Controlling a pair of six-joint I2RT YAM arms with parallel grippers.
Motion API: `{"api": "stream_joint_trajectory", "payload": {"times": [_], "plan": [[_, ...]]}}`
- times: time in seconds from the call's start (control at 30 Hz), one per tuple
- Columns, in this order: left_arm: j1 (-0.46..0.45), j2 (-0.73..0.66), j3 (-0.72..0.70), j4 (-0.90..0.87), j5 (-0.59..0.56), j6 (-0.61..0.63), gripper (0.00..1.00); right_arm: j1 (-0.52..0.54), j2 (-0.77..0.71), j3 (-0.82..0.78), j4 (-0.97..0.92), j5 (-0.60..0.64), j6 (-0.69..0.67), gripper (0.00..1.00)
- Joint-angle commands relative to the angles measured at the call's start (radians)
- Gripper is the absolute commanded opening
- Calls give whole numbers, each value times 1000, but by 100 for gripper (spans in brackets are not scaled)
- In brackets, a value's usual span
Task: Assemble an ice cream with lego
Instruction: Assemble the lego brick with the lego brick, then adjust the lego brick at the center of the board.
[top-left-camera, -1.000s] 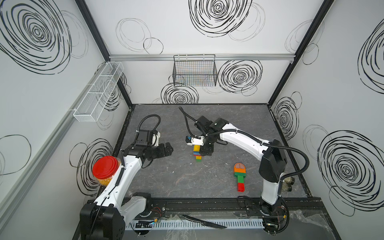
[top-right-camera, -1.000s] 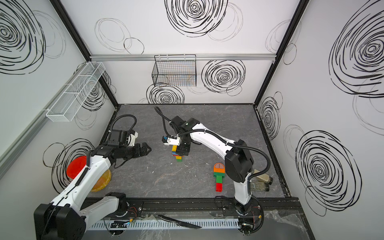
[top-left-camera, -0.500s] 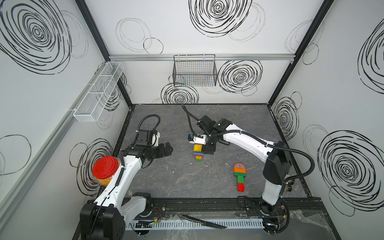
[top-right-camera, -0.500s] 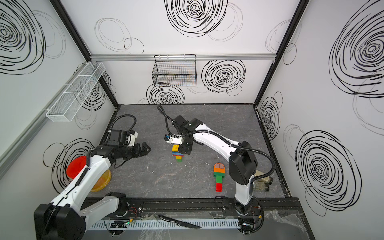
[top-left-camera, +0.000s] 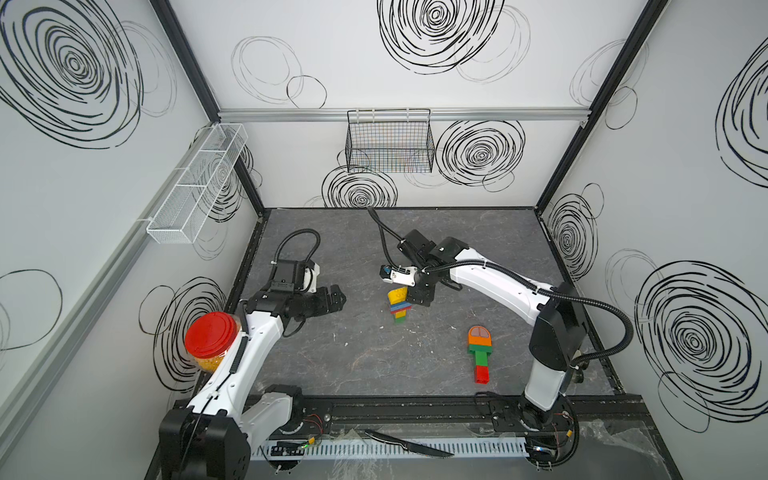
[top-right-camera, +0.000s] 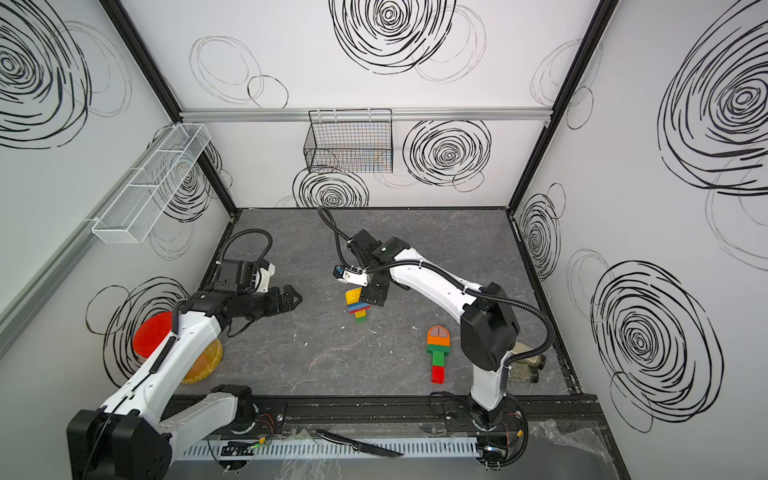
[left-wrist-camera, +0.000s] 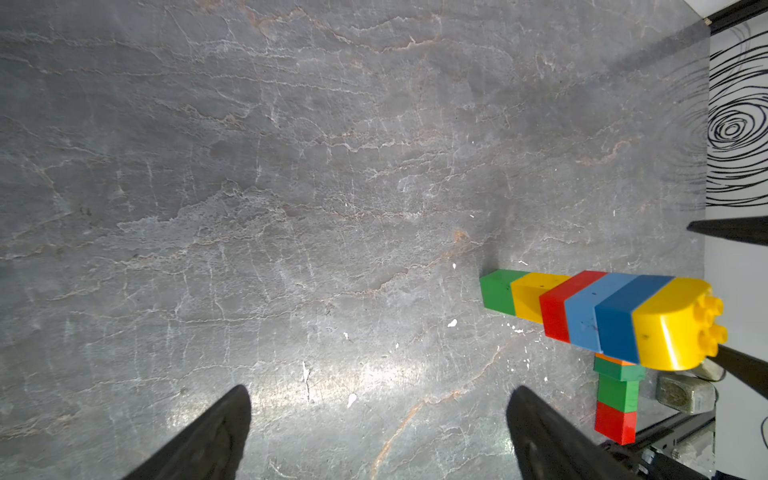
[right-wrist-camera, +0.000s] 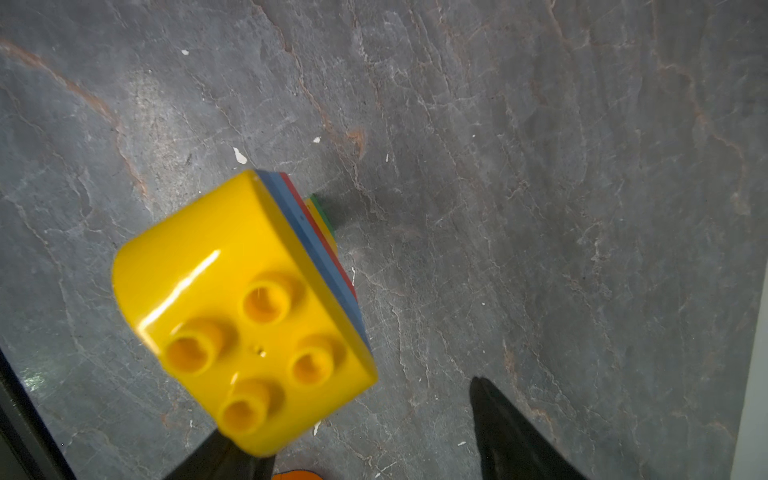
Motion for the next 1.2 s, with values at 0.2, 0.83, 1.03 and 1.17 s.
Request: {"api": "stream_joint_trajectory", "payload": {"times": [0.2, 0.83, 1.03, 1.17], "plan": [[8, -28, 30, -3, -1, 4, 99, -1, -170, -94, 38, -82, 195, 92], [1, -75, 1, 36, 14, -22, 99, 285, -649, -733, 904, 325, 794, 100], [-3, -74, -1, 35, 15, -14, 99, 338, -580, -770, 942, 478, 918, 100], [-3, -80, -11, 40, 16, -18, 99, 338, -543, -809, 1006, 498, 946, 100]]}}
